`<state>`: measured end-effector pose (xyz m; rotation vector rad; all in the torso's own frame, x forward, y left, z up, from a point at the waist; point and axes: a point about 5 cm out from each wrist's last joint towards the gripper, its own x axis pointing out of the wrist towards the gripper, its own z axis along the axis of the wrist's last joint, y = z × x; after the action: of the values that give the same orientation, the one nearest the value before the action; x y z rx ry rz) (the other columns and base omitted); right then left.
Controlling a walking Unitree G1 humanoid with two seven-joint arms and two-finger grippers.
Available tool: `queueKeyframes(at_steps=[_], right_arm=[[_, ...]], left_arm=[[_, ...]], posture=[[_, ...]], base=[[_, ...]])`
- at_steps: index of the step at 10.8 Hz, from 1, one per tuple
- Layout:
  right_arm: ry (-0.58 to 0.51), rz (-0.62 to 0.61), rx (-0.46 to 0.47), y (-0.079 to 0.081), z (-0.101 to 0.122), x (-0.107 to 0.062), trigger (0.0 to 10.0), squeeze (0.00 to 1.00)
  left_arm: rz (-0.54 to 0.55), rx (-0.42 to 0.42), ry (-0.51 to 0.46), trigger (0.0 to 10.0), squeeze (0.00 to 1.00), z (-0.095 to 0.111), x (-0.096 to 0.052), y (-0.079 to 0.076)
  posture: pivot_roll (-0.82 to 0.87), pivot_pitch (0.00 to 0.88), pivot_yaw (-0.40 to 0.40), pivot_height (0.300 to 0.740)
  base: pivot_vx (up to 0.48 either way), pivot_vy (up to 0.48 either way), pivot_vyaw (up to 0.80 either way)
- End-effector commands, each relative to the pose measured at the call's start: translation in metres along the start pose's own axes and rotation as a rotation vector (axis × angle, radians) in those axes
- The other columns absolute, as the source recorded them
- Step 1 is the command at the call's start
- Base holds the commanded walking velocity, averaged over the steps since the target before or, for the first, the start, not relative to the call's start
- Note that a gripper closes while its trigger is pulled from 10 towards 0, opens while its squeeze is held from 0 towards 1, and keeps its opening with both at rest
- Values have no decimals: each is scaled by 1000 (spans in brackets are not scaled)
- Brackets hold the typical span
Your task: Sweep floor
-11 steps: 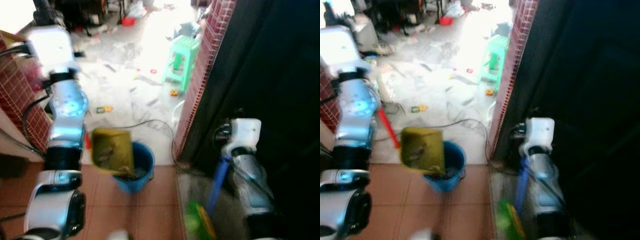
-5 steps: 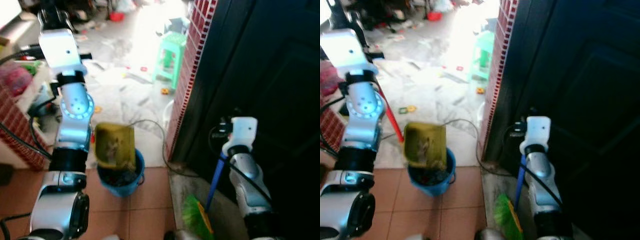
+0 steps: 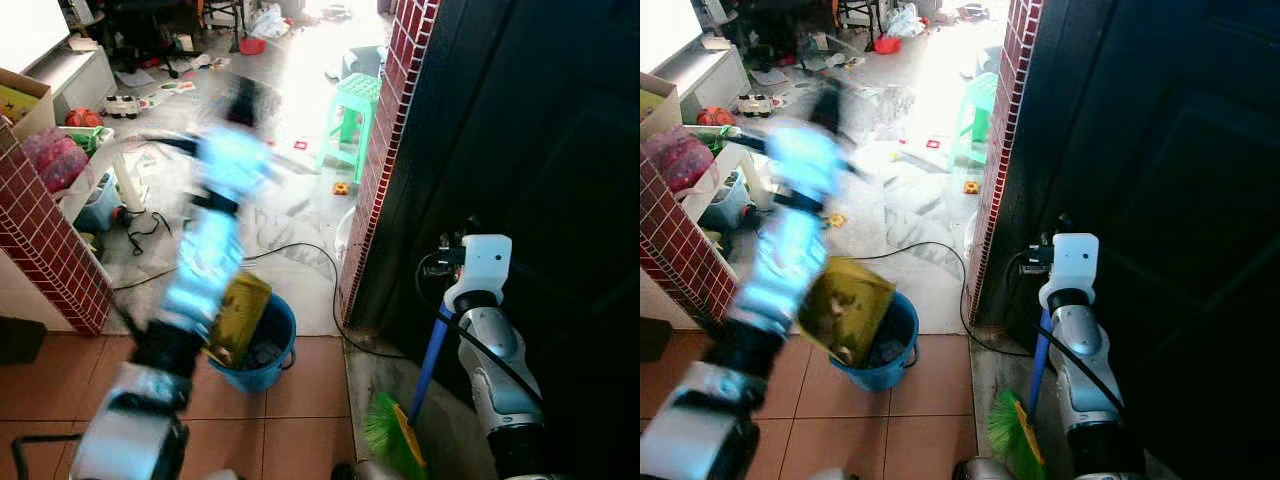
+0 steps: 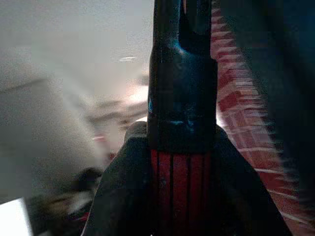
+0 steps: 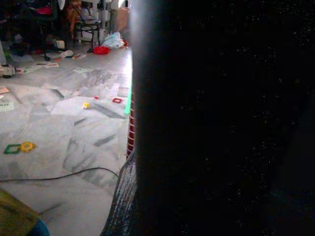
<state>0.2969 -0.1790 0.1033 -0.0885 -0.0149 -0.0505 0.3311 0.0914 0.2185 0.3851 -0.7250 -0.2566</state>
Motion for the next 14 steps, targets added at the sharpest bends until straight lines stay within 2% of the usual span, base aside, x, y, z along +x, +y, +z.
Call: queueKeyframes(at_steps=[1,2,3,4,5,7,8,9,10,11,12,13,14], right_arm=[[-36,-2,-4,-2,9,5,10000,0],[-37,0,-5,-1,9,6,10000,0],[-38,3,-5,0,9,7,10000,0],[-39,3,-6,0,9,7,10000,0],[-38,2,-6,0,9,7,10000,0],[-40,0,-7,-1,10,8,10000,0],[-40,-2,-8,-1,9,8,10000,0],[-40,-2,-8,-1,9,8,10000,0],[-41,-1,-8,0,10,9,10000,0],[-42,0,-9,0,10,9,10000,0],[-43,0,-10,0,10,10,10000,0],[-45,-2,-9,0,10,10,10000,0],[-43,0,-10,0,9,10,10000,0]], left_arm=[[-169,-15,-131,10000,0,24,6,-17],[-331,-51,-130,10000,0,29,2,-36],[-502,-46,-116,10000,0,32,-5,-58],[-503,-36,-126,10000,0,34,-4,-59],[-477,15,-151,10000,0,36,-3,-59],[-354,-71,-94,10000,0,31,0,-50],[-255,-117,-40,10000,0,25,2,-43],[-233,-89,-17,10000,0,20,1,-39],[-221,-161,40,10000,0,13,-2,-41],[-294,-4,-14,10000,0,17,-3,-39],[-278,-78,-2,10000,0,19,-2,-37],[-299,17,-45,10000,0,25,5,-34],[-673,-52,69,10000,0,15,-17,-76]], posture=[[-102,0,-37,740],[-97,0,-40,740],[-98,0,-40,740],[-98,0,-40,740],[-102,0,-39,740],[-103,0,-36,740],[-103,0,-37,740],[-102,0,-38,740],[-102,0,-39,740],[-102,0,-40,740],[-102,0,-39,740],[-100,0,-39,740],[-98,0,-41,740]], base=[[0,0,0],[0,0,0],[0,0,0],[0,0,0],[0,0,0],[0,0,0],[0,0,0],[0,0,0],[0,0,0],[0,0,0],[0,0,0],[0,0,0],[0,0,0]])
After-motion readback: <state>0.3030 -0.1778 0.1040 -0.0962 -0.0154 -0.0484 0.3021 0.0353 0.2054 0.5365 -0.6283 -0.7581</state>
